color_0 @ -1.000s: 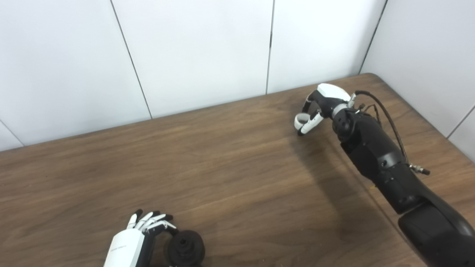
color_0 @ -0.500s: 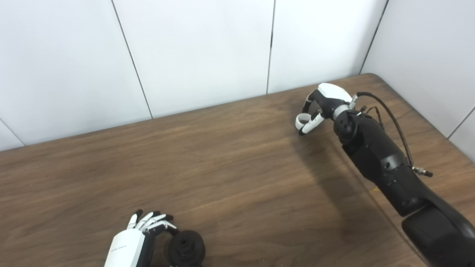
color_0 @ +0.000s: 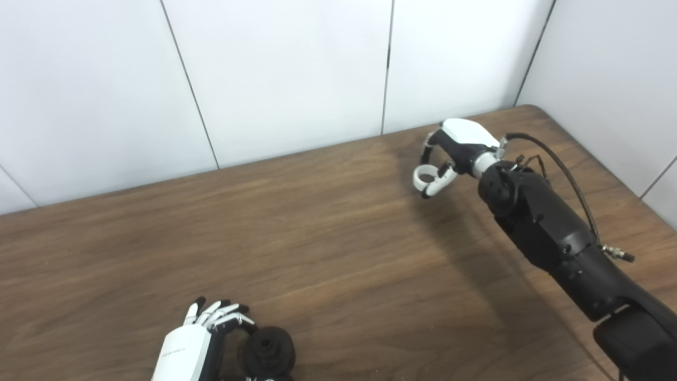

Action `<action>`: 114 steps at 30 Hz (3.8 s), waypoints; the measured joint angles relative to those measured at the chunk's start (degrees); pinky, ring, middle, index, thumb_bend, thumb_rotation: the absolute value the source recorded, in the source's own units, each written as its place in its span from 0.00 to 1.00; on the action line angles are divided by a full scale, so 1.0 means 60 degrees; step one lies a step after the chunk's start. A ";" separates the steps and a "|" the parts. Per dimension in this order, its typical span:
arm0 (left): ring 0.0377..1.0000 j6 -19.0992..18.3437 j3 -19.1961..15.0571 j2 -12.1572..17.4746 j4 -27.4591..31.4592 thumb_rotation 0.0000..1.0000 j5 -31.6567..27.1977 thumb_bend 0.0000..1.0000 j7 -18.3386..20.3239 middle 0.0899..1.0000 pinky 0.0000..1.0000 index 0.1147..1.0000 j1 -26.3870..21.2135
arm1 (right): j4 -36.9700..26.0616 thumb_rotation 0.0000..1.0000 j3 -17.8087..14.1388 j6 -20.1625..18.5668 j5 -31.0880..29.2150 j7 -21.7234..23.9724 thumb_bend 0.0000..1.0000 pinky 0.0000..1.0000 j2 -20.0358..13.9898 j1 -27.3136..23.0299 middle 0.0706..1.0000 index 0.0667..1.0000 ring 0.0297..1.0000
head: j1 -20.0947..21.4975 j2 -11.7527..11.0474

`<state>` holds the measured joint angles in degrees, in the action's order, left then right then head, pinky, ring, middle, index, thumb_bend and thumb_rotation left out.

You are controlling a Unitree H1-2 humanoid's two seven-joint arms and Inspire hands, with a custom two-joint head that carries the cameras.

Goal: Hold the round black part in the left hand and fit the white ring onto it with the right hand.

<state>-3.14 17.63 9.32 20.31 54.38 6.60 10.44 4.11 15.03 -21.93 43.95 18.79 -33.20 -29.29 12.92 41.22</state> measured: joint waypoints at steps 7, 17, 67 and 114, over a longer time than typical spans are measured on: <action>0.88 -0.0134 0.0204 -0.0237 -0.0034 0.05 0.0276 0.52 -0.0033 0.76 1.00 0.42 -0.0025 | -0.1873 0.14 0.0475 0.0092 0.0075 0.0878 0.52 1.00 0.0025 0.0211 0.82 0.45 0.99 | -0.0703 0.0161; 0.88 -0.0483 0.0484 -0.0571 -0.0072 0.05 0.0658 0.52 -0.0007 0.77 1.00 0.42 -0.0115 | -0.4393 0.14 0.0723 -0.0029 0.0289 0.2437 0.52 1.00 0.0260 0.0901 0.82 0.45 0.97 | -0.1407 0.0395; 0.88 -0.0981 0.1039 -0.0987 -0.0484 0.05 0.1045 0.52 -0.0208 0.77 1.00 0.42 -0.0556 | -0.6863 0.14 0.1632 0.0730 0.0660 0.4534 0.52 1.00 0.2697 0.1933 0.84 0.45 1.00 | -0.2271 0.1040; 0.88 -0.1210 0.1241 -0.1017 -0.0454 0.05 0.1154 0.52 -0.0191 0.77 1.00 0.42 -0.0584 | -0.6070 0.14 0.1502 0.1129 0.0653 0.4410 0.52 1.00 0.2979 0.2234 0.85 0.45 1.00 | -0.2374 0.1158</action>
<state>-10.40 25.08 3.22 17.59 61.30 5.45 6.94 -32.31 24.04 -15.16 47.86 45.25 -15.33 -15.89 -1.32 48.16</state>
